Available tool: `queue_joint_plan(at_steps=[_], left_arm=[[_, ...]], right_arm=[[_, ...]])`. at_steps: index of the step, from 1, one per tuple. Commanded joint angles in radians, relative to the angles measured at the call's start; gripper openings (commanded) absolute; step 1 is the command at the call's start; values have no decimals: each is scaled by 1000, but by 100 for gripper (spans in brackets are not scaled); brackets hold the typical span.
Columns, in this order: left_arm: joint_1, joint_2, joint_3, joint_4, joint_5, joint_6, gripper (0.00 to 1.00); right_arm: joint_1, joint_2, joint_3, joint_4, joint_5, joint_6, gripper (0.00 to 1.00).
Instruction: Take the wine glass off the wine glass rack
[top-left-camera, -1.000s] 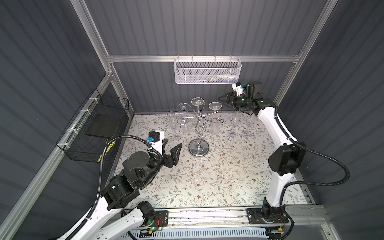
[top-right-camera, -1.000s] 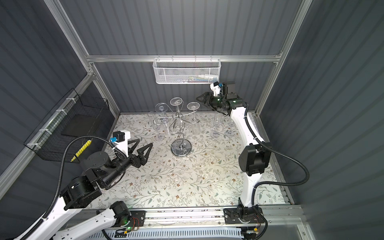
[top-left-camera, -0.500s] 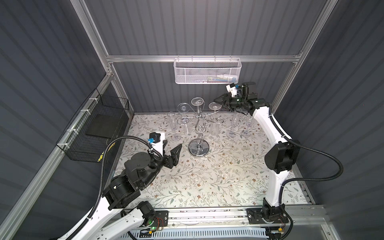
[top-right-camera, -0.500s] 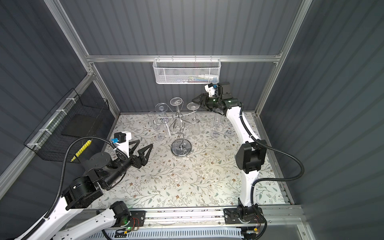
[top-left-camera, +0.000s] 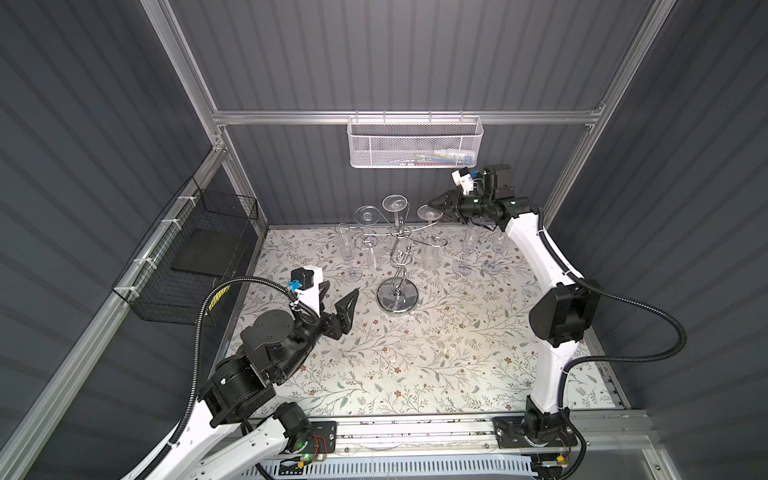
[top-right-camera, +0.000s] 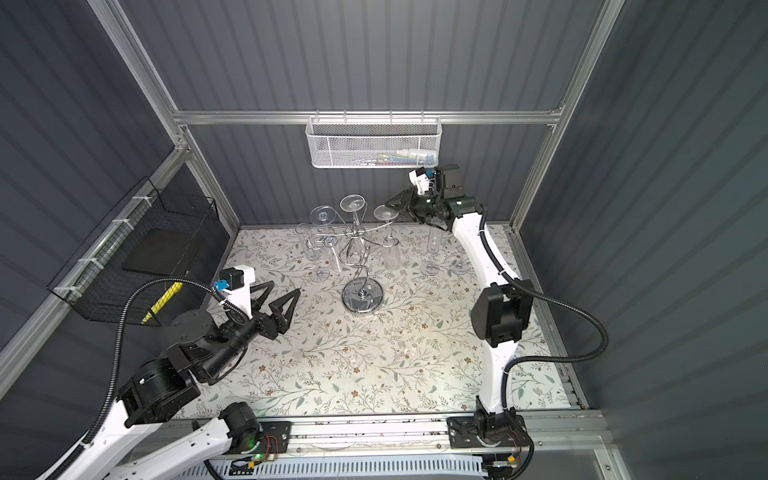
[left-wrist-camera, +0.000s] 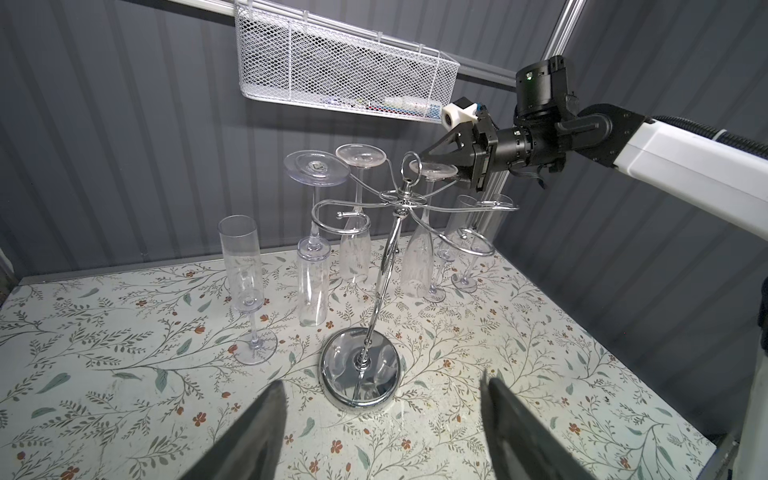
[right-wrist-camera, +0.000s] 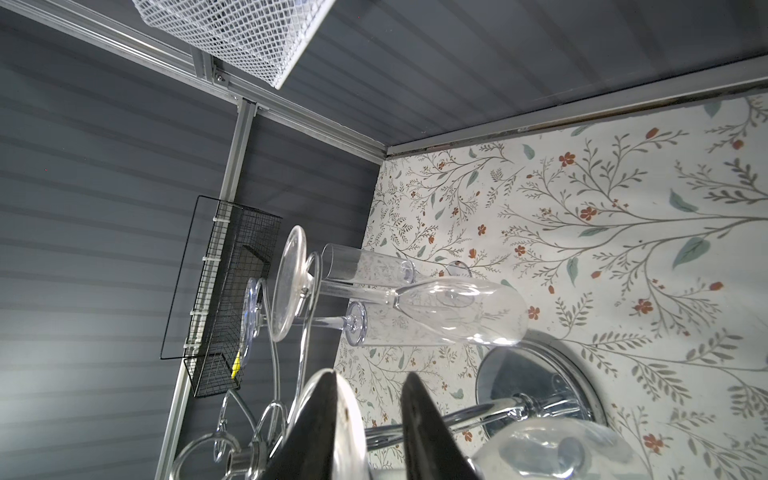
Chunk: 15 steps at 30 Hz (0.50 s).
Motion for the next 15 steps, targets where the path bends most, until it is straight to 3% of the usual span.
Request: queue_joint_plan(at_steps=[1,7,15], left_arm=[[5,-8,-6,-9,-12,-6,75],[6,-13,-8,-20,-14,-9,75],[5,-9,-5,-23,-16,-8,75]], right_arm=[[1,-9,15,-18,-16,-18,27],[1,-17,5,-15,-12,-25,24],[1,-20,3,-5,-12,-15,12]])
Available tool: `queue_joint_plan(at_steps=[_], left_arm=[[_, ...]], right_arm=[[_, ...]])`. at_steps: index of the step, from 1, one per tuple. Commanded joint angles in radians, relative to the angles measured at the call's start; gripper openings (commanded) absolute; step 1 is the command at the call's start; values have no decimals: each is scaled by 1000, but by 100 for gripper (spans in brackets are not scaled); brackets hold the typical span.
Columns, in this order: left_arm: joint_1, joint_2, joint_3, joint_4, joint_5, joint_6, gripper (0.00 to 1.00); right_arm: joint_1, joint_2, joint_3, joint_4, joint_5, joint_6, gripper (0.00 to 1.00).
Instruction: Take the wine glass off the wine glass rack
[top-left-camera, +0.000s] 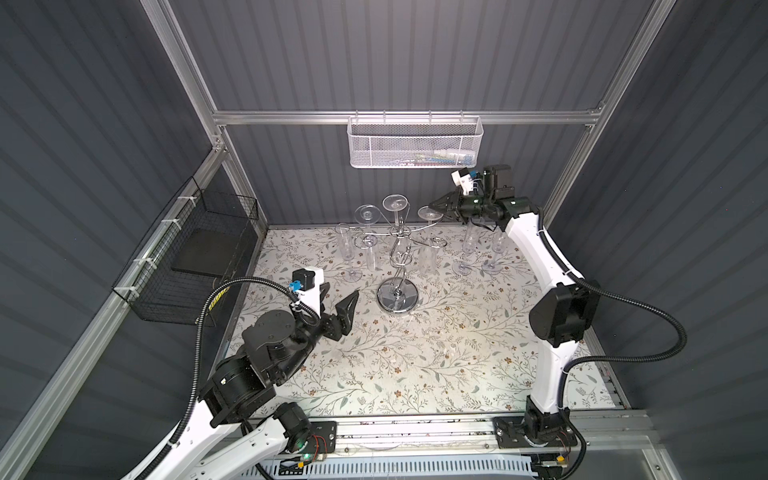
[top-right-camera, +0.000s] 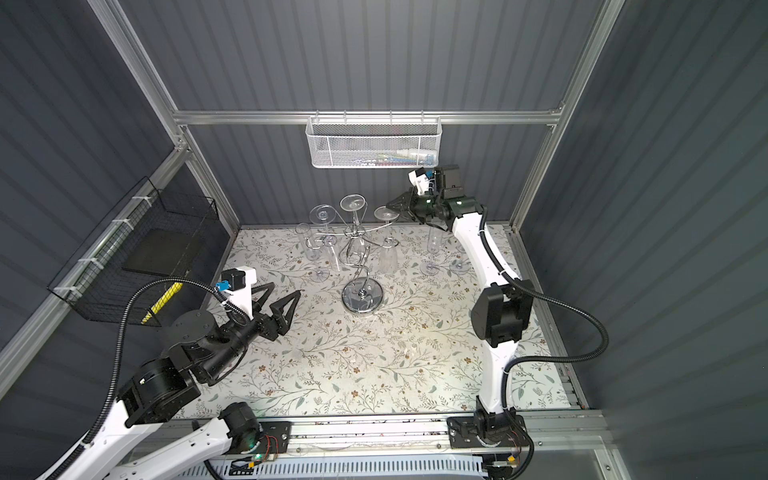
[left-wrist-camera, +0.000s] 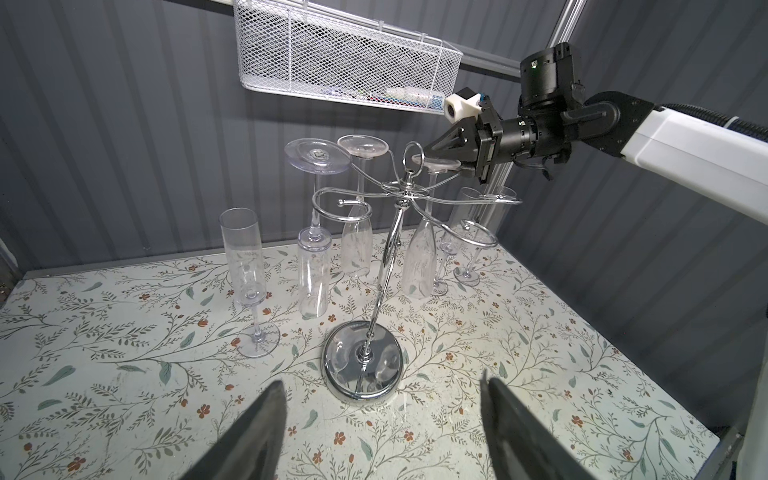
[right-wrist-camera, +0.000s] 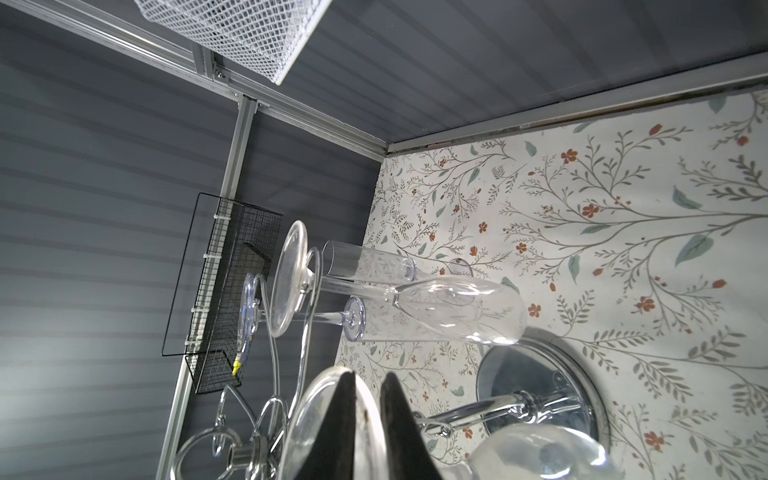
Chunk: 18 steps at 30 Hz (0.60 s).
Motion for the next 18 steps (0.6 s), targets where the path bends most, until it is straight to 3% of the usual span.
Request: queue_joint_plan(at_steps=[1,9,12,18], left_arm=[[5,-12,-3,-4,-16,-7,75],[5,-12,2,-17,-19,-14,75],[5,-16,4,-17,-19,-16,75],[5,-12,12,-19,-21,-18,75]], right_arm=[[1,-21,2,0,-2,-14,11],[0,-39,-22,34,9,9,0],[-1,-41,-30,46,-6,38,0],[-9,-81,-129,234,-57,192,0]])
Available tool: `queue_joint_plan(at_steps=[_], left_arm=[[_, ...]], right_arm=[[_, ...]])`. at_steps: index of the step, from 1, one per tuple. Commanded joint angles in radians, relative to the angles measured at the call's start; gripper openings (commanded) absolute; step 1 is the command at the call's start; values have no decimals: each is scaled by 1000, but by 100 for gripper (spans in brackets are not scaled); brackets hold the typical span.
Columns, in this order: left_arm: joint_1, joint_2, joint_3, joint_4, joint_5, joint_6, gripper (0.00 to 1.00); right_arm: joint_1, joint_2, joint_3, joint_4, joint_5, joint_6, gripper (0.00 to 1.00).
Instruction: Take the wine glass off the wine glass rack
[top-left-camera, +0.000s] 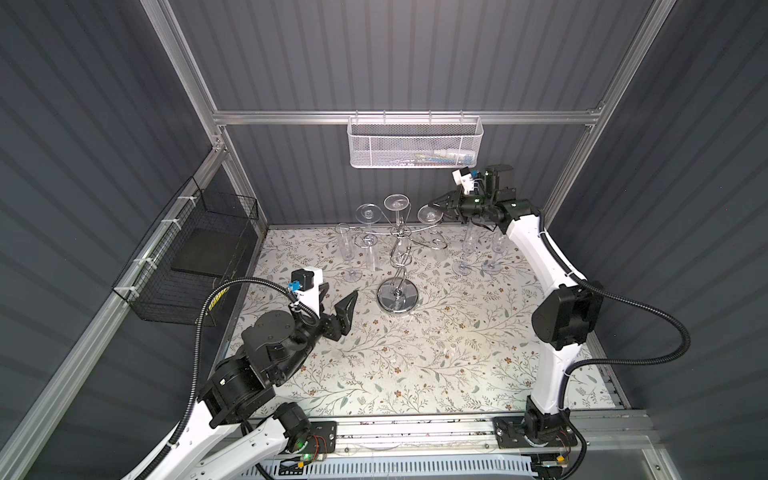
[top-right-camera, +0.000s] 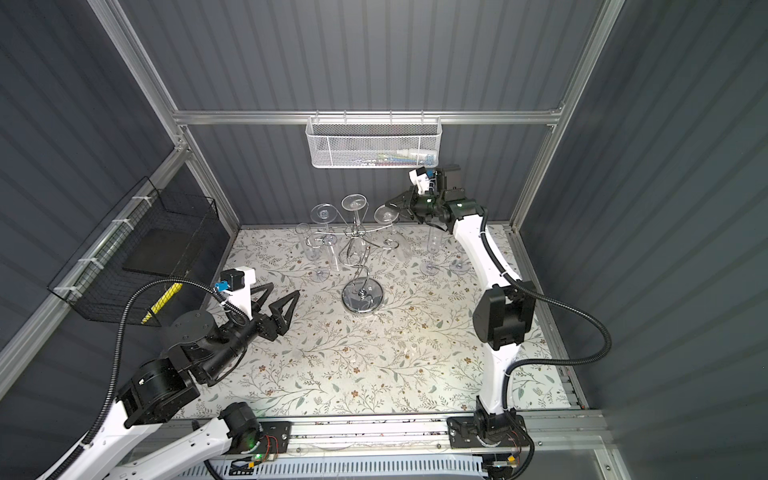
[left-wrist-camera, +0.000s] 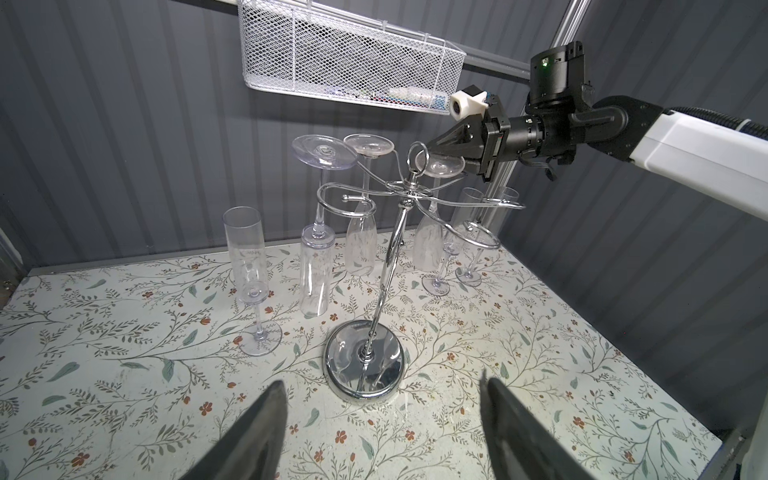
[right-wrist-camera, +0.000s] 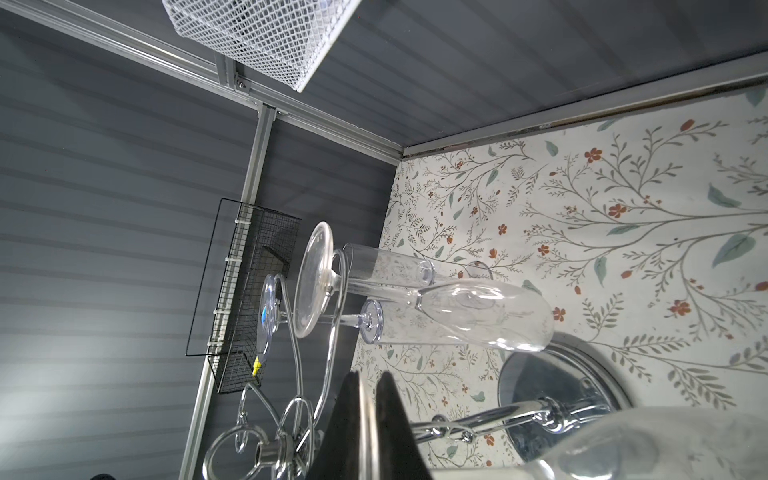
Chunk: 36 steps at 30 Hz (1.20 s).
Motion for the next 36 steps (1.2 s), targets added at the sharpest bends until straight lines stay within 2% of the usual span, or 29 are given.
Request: queue_joint_plan(at_steps=[1,8,15,36], left_arm=[[5,-4,14,-12,-15,-11,75],[6,2,21,-14,-13,-7,75],[6,-16,16,-28,-23,-13,74],[5,-15,3,-29,-43,-18,75]], right_arm=[[-10,-43,-58,146,-37,112,0],[-45,-72,-137,319,-58,298,0],[-60,-99,-217,437,-78,412,0],[-64,-220,-315,416,-68,419,0]])
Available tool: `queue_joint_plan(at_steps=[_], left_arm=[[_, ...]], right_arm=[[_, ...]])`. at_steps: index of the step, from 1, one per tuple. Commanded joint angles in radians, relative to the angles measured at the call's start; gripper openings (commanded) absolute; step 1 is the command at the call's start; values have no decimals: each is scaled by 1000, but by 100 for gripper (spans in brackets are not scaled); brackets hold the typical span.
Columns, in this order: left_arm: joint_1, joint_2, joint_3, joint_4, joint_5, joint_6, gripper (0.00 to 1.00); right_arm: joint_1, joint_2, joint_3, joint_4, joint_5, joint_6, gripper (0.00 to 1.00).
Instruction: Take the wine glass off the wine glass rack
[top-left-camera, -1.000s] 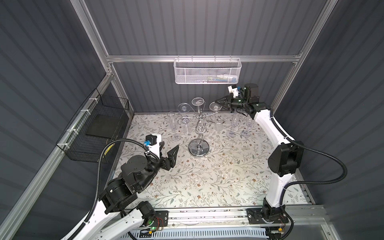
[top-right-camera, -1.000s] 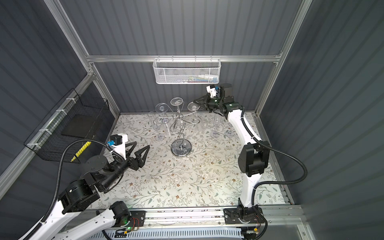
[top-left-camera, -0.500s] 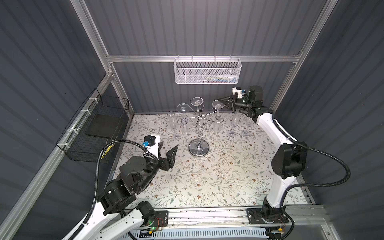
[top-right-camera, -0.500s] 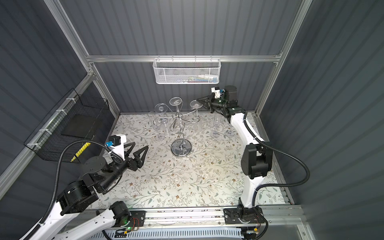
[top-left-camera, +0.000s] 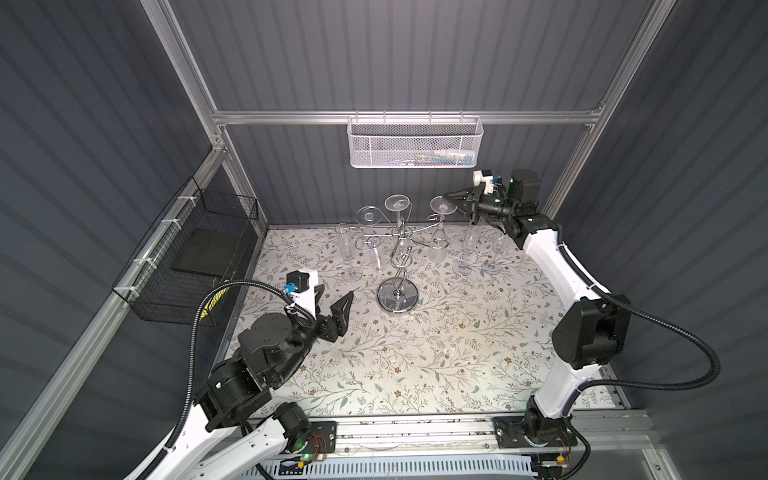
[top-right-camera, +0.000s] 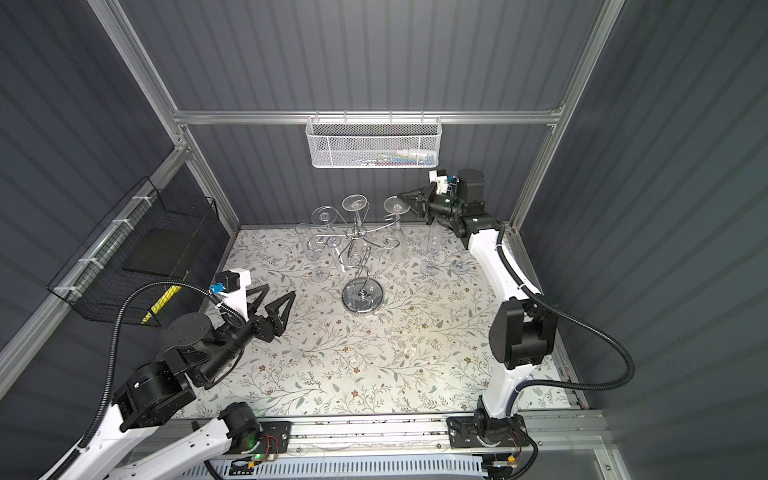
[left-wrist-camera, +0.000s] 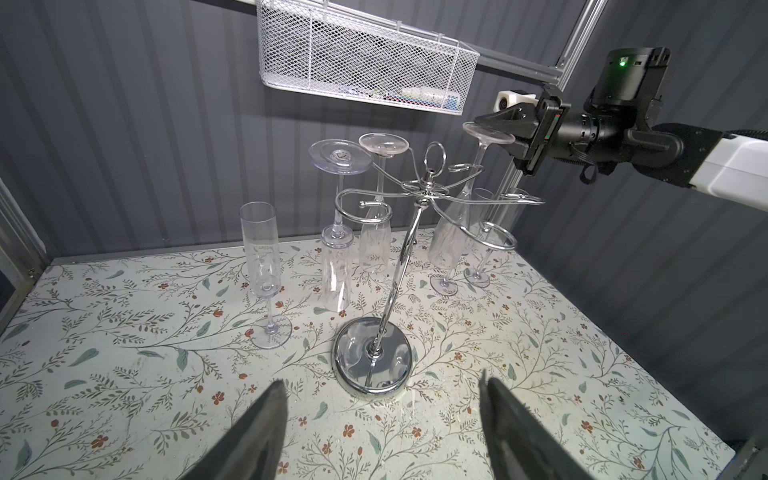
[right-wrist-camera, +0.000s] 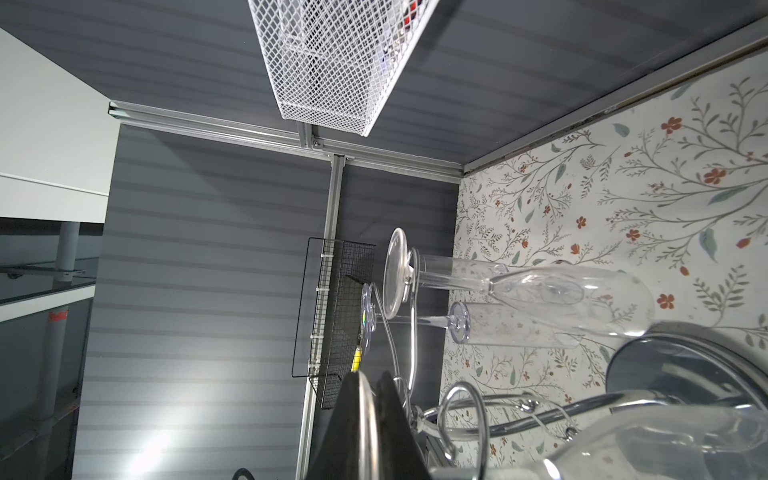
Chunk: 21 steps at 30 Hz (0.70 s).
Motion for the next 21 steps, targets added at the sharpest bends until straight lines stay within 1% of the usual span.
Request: queue_joint_plan(at_steps=[1,6,17,21], left_arm=[[5,3,1,-2,-14,-8,75],[5,5,-2,-1,-12,-8,74],[5,-10,-6,-6,-20,-6,75],[5,-10,-4,-7,-24,2,75]], right_arm=[[8,-31,-12,20,-6,8,0],[39,-36,-4,13,8,6,0],[87,8,45,-3,20,9,0],[103,48,99,-14,23,12,0]])
